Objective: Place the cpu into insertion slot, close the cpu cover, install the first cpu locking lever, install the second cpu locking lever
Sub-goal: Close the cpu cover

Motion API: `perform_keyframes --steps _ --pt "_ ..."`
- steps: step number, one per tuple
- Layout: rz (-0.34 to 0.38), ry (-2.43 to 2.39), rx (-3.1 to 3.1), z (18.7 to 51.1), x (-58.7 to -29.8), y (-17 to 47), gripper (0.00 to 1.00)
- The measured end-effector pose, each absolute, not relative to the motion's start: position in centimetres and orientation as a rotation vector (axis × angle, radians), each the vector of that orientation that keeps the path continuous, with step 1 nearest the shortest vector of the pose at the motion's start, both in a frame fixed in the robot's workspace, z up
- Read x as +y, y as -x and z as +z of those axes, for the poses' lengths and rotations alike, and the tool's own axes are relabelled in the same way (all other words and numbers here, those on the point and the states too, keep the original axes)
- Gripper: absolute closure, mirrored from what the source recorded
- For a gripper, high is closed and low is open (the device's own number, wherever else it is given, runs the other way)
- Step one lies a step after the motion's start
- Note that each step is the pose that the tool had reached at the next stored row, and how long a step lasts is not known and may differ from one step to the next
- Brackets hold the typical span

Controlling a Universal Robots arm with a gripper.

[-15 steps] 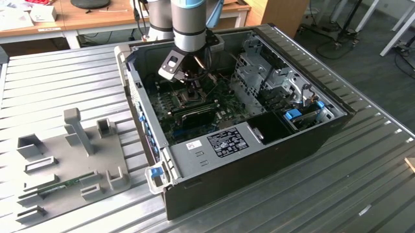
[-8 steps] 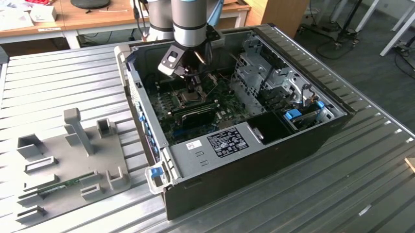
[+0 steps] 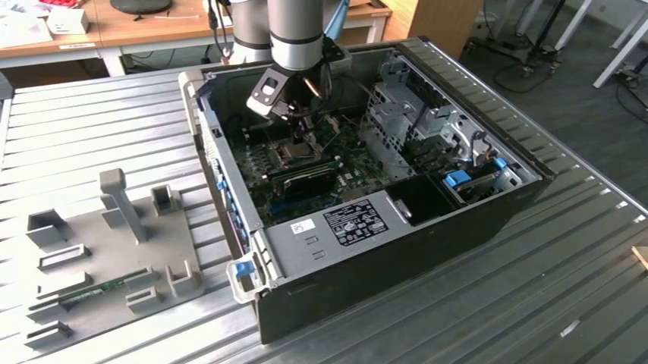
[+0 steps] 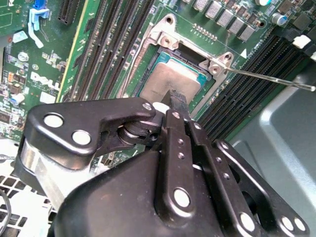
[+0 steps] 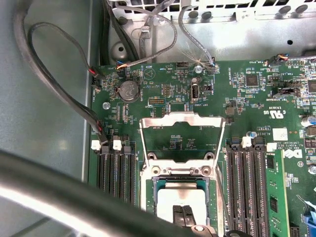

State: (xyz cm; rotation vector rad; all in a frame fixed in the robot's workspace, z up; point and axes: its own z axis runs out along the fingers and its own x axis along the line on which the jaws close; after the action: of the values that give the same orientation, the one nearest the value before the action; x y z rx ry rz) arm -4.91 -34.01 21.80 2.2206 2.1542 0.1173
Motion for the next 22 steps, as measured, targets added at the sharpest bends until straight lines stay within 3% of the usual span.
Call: perform_keyframes --steps 22 --pt "0.117 -2.221 2.154 24.1 -34.0 4.9 0.9"
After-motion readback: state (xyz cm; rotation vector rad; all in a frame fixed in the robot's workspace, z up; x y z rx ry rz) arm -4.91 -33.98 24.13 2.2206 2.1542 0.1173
